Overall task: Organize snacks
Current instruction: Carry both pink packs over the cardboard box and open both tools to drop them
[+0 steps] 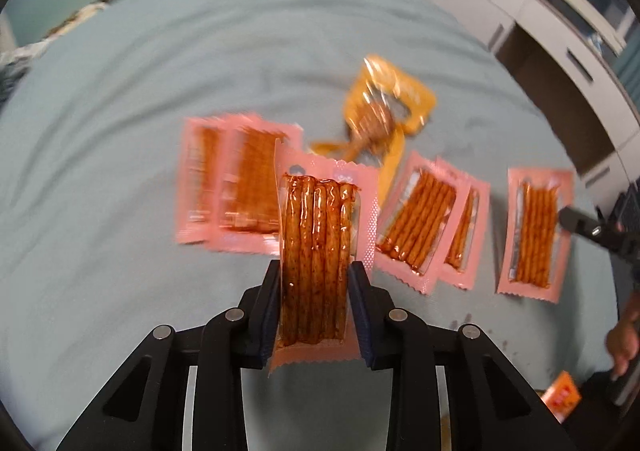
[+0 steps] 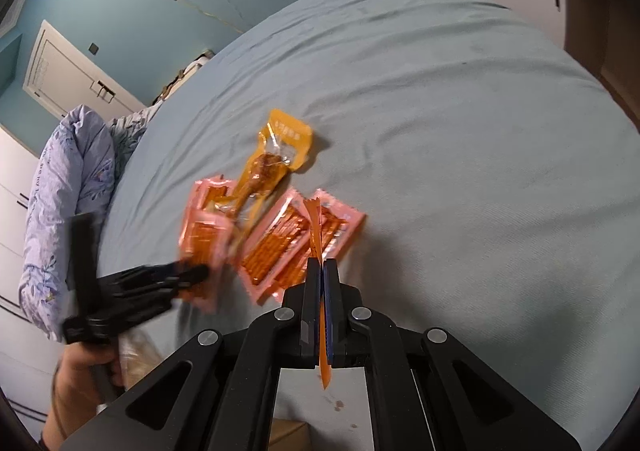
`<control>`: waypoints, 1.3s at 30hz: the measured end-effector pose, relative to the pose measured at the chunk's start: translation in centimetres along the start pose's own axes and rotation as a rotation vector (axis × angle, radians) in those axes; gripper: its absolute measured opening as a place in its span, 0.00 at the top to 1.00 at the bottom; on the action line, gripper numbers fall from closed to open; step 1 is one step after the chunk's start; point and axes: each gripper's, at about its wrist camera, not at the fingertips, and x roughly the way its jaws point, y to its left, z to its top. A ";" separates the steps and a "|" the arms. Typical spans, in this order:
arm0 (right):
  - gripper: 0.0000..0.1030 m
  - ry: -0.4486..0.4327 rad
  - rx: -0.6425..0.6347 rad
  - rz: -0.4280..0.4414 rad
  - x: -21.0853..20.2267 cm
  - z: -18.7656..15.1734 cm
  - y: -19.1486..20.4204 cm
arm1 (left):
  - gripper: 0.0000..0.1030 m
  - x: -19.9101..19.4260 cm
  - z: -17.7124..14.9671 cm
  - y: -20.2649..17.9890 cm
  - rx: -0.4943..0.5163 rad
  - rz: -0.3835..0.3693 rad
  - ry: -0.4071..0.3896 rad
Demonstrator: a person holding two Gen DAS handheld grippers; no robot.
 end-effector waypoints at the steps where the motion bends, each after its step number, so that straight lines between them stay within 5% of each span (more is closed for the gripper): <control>1: 1.00 -0.004 0.010 0.002 -0.2 -0.1 -0.3 | 0.70 -1.8 -0.4 0.3 -0.012 0.019 -0.032; 4: 1.00 -0.030 0.044 0.016 -1.4 -0.6 -1.0 | 0.70 -6.9 -2.0 1.3 -0.049 0.059 -0.124; 9: 1.00 -0.061 0.087 0.102 -4.2 -2.5 -1.6 | 0.69 -12.7 -7.9 0.0 -0.042 -0.065 -0.201; 15: 1.00 -0.140 0.028 0.259 -8.8 -5.0 0.0 | 0.68 -12.6 -14.1 -3.8 -0.020 -0.182 -0.081; 18: 1.00 -0.182 -0.017 0.339 -10.7 -6.5 0.8 | 0.58 -11.2 -15.2 -6.7 0.088 -0.126 -0.007; 20: 1.00 -0.162 -0.051 0.394 -11.6 -8.2 1.5 | 0.20 -11.0 -15.4 -7.9 0.142 -0.063 -0.006; 21: 1.00 -0.159 -0.064 0.403 -11.8 -8.9 1.7 | 0.15 -11.2 -15.5 -8.0 0.144 -0.034 -0.029; 29: 1.00 -0.013 -0.156 0.458 -11.8 -12.4 3.2 | 0.15 -13.0 -14.3 -3.3 -0.089 0.065 -0.181; 33: 0.99 0.101 -0.207 0.373 -9.1 -11.6 5.1 | 0.15 -12.9 -14.3 -0.7 -0.208 0.033 -0.178; 36: 0.90 0.162 -0.164 0.187 -7.2 -11.0 5.0 | 0.15 -12.5 -14.2 0.1 -0.241 0.025 -0.175; 38: 0.68 0.156 -0.125 0.131 -7.2 -10.4 4.3 | 0.15 -12.5 -14.5 0.1 -0.241 0.040 -0.166; 39: 0.45 0.156 -0.098 0.150 -7.5 -10.0 3.9 | 0.15 -12.4 -14.6 0.0 -0.238 0.050 -0.160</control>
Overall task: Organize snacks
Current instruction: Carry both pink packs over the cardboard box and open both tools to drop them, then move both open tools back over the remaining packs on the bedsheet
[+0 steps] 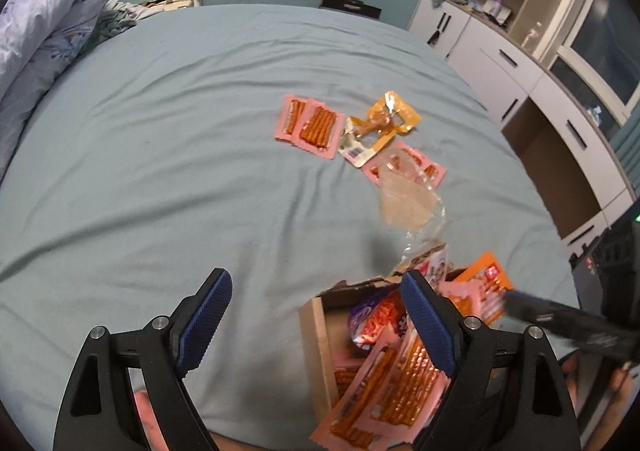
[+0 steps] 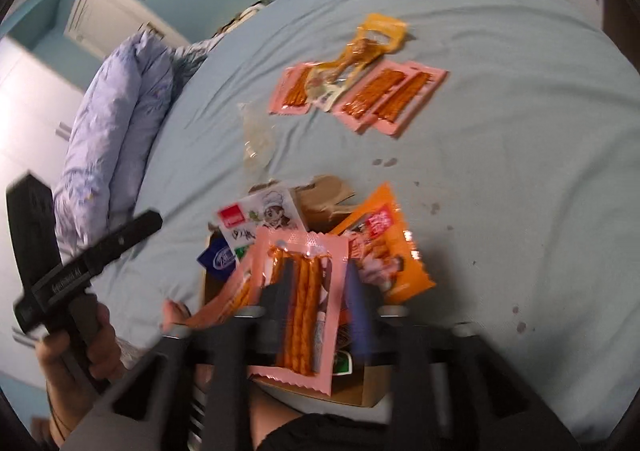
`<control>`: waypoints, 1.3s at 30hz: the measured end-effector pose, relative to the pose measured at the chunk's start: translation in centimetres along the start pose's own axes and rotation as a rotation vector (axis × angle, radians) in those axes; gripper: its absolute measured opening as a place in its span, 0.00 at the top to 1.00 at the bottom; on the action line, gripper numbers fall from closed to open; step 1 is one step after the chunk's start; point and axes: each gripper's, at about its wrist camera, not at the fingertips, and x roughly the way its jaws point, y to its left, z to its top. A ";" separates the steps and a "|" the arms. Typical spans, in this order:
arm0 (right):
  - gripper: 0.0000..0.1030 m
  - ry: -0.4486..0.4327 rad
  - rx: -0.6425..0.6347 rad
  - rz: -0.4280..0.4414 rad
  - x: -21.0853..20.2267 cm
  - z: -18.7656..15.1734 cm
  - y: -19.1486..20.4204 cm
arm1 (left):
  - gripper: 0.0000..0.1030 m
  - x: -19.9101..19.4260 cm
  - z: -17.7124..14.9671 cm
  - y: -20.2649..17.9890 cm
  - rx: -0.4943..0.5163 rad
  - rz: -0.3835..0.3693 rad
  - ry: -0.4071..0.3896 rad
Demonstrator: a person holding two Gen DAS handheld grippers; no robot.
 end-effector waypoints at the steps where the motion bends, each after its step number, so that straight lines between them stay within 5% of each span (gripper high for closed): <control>1: 0.32 -0.014 0.024 0.033 -0.5 0.3 -0.3 | 0.15 -0.1 -0.2 0.0 0.004 0.009 0.003; 2: 0.17 -0.028 0.041 0.054 -1.1 0.1 -0.5 | 0.15 0.0 -0.2 -0.1 0.006 0.012 0.005; 3: 0.14 -0.050 0.057 0.076 -1.7 0.2 -0.9 | 0.15 0.0 -0.2 -0.2 0.007 0.010 0.005; 12: 0.14 -0.205 0.049 -0.006 -5.1 -0.8 -1.7 | 0.15 -0.5 -0.4 -0.5 0.027 0.030 -0.002; 27: 0.14 -0.338 -0.195 -0.727 -6.0 -3.5 4.2 | 0.15 -0.5 -0.5 -0.8 0.042 0.049 0.001; 31: 0.14 -0.396 -0.235 -0.764 -5.9 -4.3 5.8 | 0.15 -0.6 -0.5 -0.7 0.037 0.048 -0.002; 35: 0.14 -0.591 -0.296 -0.713 -5.4 -6.2 8.2 | 0.15 -0.7 -0.5 -0.8 0.043 0.054 -0.006; 39: 0.14 -0.597 -0.306 -0.730 -5.2 -6.9 8.6 | 0.15 -0.7 -0.5 -0.9 0.045 0.055 -0.007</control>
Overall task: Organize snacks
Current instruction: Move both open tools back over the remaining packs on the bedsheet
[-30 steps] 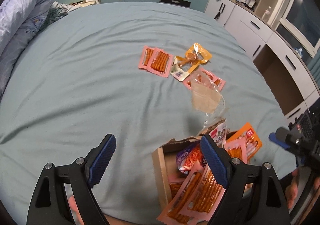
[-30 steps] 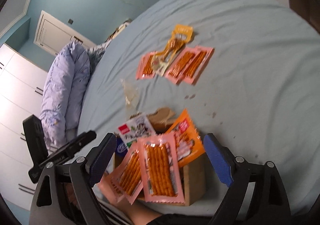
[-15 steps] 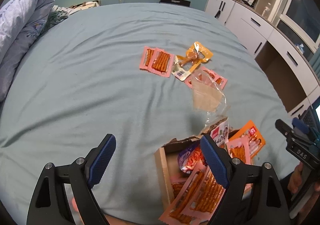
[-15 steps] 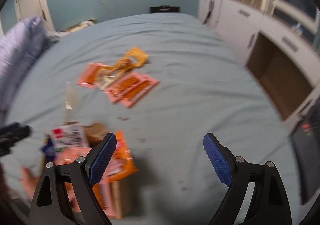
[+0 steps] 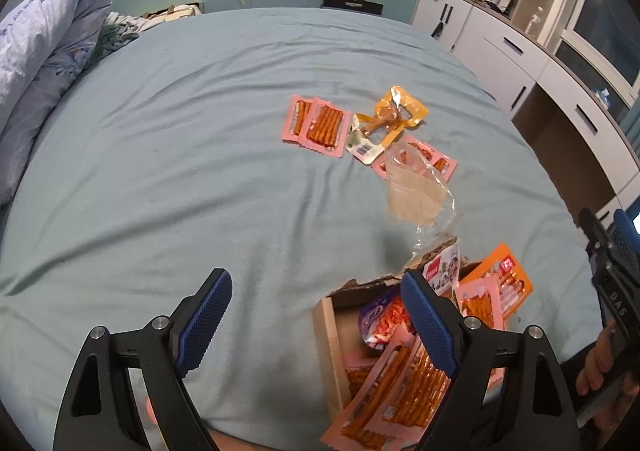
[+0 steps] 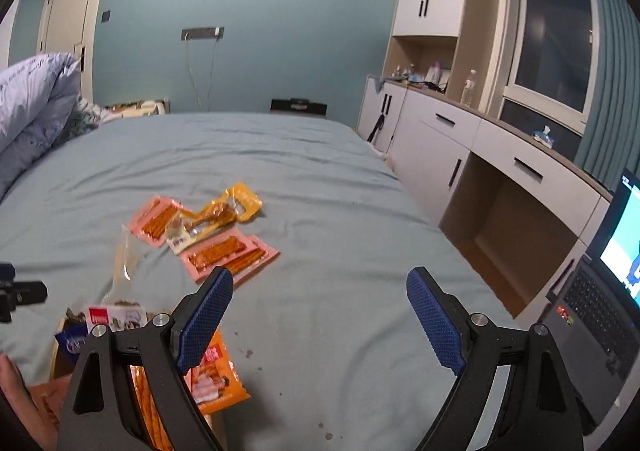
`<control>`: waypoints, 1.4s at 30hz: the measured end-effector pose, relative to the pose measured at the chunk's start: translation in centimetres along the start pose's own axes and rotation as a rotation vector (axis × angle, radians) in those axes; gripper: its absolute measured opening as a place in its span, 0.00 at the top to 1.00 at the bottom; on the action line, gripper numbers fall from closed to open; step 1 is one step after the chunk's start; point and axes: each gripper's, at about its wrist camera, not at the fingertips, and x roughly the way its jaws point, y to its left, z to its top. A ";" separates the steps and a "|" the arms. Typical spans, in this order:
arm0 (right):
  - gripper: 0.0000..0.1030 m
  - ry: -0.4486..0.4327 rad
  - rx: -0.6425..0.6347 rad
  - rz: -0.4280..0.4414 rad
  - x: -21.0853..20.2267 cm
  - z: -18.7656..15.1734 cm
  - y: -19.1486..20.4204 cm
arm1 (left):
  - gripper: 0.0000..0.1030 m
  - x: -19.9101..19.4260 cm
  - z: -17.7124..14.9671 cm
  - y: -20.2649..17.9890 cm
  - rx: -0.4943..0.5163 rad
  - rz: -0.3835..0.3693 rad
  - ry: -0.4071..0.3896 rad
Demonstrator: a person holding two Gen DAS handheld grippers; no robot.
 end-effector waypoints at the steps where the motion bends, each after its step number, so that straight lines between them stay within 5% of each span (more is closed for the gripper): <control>1: 0.14 0.016 -0.012 -0.004 0.2 -0.1 0.3 | 0.15 0.0 0.0 0.0 0.001 -0.001 0.001; 6: 0.14 0.084 -0.016 0.110 0.6 0.3 -0.2 | 0.15 -0.1 0.1 -0.1 0.007 -0.002 0.000; 25: 0.14 0.297 0.132 0.213 4.6 3.2 -4.4 | 0.15 -0.7 1.1 -0.4 0.049 0.035 -0.038; 33: 0.14 0.278 0.080 0.145 7.5 4.6 -4.7 | 0.15 0.8 3.7 1.0 0.051 0.077 -0.047; 42: 0.14 0.371 0.153 0.165 13.3 5.3 -5.0 | 0.15 4.5 7.1 2.2 0.055 0.129 -0.035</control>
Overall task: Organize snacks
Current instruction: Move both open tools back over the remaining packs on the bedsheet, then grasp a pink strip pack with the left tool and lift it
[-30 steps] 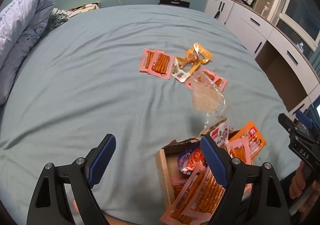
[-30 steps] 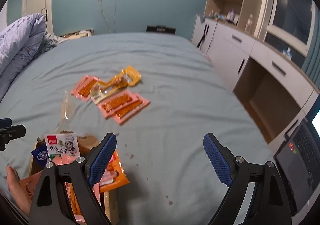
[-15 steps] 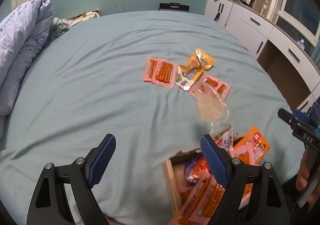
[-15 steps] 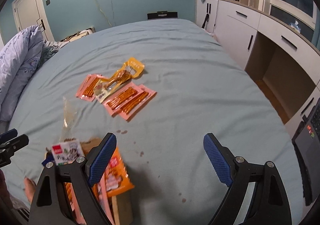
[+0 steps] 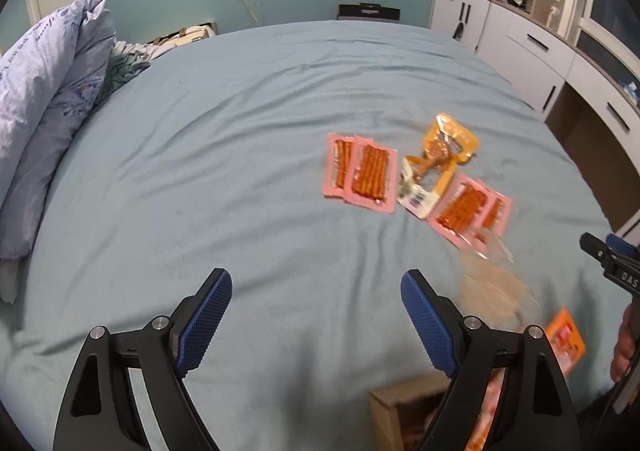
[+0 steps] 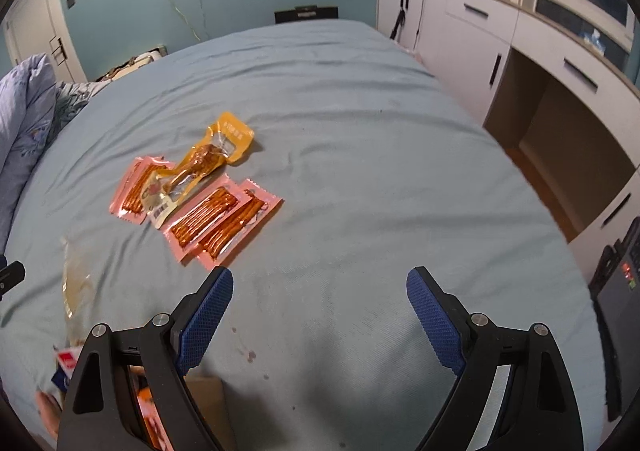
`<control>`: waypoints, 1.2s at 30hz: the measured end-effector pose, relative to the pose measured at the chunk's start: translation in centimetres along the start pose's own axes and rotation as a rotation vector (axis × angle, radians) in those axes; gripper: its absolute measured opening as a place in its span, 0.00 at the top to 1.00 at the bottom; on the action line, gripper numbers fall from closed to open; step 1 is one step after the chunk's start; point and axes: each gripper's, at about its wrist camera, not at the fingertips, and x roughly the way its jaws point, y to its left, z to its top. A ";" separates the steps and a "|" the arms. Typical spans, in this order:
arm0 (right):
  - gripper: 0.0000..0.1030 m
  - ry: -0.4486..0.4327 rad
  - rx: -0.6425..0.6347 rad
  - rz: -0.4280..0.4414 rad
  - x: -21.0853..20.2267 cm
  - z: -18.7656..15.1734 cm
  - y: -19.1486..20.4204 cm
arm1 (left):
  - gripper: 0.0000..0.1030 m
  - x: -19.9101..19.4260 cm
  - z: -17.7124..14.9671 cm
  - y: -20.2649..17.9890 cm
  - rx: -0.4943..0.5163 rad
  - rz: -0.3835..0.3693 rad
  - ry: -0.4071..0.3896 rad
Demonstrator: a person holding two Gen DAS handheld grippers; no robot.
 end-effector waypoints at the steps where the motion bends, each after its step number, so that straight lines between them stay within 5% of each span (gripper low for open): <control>1: 0.14 0.007 0.003 -0.005 0.5 0.2 0.0 | 0.15 0.5 0.3 0.2 -0.005 0.000 0.006; 6: 0.14 0.030 0.020 -0.005 2.4 1.3 0.1 | 0.15 2.4 1.4 0.9 -0.027 -0.024 0.039; 18: 0.14 0.060 0.020 0.009 6.7 3.9 1.0 | 0.15 7.5 3.6 -1.1 0.098 0.032 0.076; 36: 0.14 0.099 0.000 0.038 10.3 5.5 1.6 | 0.15 16.9 8.2 -5.0 0.101 -0.065 0.163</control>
